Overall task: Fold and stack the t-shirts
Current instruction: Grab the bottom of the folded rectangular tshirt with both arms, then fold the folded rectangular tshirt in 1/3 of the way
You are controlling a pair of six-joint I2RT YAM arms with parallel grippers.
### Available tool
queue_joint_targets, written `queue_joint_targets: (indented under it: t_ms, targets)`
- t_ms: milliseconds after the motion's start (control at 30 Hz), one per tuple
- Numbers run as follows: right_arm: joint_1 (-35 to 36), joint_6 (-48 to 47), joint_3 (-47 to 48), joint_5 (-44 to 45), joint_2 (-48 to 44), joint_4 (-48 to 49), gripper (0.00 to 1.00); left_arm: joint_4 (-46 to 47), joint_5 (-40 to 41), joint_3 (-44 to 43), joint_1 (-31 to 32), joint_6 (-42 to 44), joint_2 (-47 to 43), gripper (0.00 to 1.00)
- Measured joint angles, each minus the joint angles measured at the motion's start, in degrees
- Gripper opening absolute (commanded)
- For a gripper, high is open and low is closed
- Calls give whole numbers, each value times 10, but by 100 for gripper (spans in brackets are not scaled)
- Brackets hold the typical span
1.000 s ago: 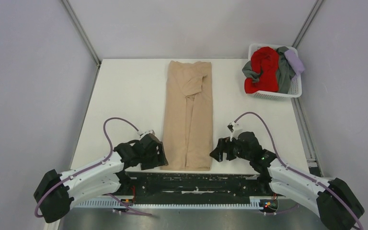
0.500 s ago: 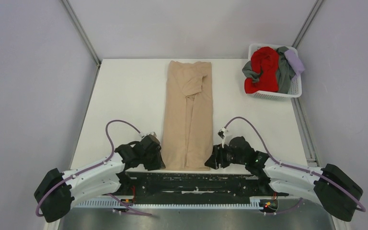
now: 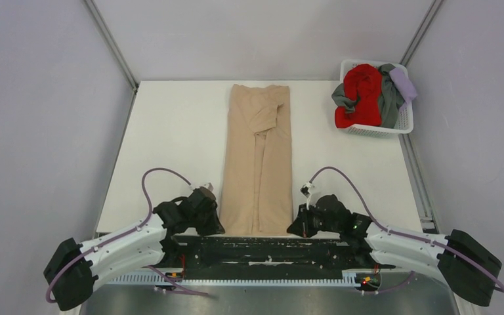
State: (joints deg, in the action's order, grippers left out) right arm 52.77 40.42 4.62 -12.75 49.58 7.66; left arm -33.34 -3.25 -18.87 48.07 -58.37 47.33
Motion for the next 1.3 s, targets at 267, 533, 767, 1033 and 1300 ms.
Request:
queue_joint_targets:
  t_ms: [267,533,767,1033,1300]
  targets:
    - [3,-35,0,1,-19,-10,0,-7,-17,-7,0,0,-55,2]
    - [2,-118,106,38,41,-12,0,22,19,-111,-5,20,75,2]
    - [-46,-168,182,75,106,7,0,72,51,-200,-69,51,165,2]
    - [-136,-201,252,80,200,39,0,129,42,-286,-163,96,283,2]
    - [-191,-231,335,78,287,66,0,175,8,-395,-223,125,425,4]
